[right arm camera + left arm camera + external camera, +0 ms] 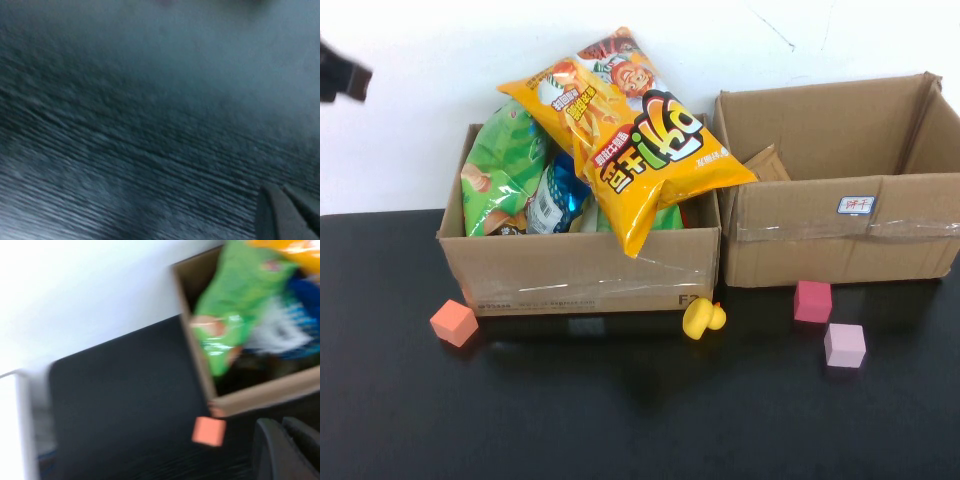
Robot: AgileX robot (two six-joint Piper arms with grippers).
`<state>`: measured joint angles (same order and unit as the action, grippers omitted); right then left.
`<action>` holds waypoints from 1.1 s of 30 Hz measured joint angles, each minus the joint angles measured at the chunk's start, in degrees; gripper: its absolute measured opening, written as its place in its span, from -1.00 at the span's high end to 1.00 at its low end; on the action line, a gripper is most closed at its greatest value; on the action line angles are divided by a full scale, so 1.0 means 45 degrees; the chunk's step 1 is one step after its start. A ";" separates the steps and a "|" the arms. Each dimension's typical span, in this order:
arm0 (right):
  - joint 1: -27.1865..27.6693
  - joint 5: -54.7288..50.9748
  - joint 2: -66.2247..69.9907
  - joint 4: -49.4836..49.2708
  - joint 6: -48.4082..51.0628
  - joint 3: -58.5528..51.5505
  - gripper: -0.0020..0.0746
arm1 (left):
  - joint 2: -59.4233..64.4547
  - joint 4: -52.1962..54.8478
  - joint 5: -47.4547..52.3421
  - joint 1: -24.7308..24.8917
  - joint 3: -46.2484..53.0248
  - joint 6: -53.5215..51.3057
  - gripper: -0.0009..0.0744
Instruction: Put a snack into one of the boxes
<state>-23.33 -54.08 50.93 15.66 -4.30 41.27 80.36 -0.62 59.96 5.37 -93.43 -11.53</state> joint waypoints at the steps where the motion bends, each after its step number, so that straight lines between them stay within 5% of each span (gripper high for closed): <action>1: 0.0000 0.0115 -0.0318 -0.0185 -0.0033 0.0000 0.95 | -0.0668 -0.0335 -0.0451 0.0000 0.0846 0.0000 0.98; 16: 0.0000 0.1683 -0.2256 -0.3355 0.1211 -0.0505 0.95 | -0.9322 -0.3626 -0.6074 0.0000 1.2496 -0.1839 0.98; 26: 0.0000 0.5243 -0.4373 -0.3244 0.1512 -0.2399 0.95 | -1.2926 -0.6794 -0.7297 0.0000 1.5088 -0.4735 0.98; 33: 0.0000 0.5610 -0.4611 -0.2692 0.1608 -0.3892 0.95 | -1.3224 -0.9358 -0.8007 0.0000 1.5398 -0.5101 0.98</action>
<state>-23.33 -28.84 30.18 3.55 2.93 23.76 20.85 -42.73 23.93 5.37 -24.14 -34.48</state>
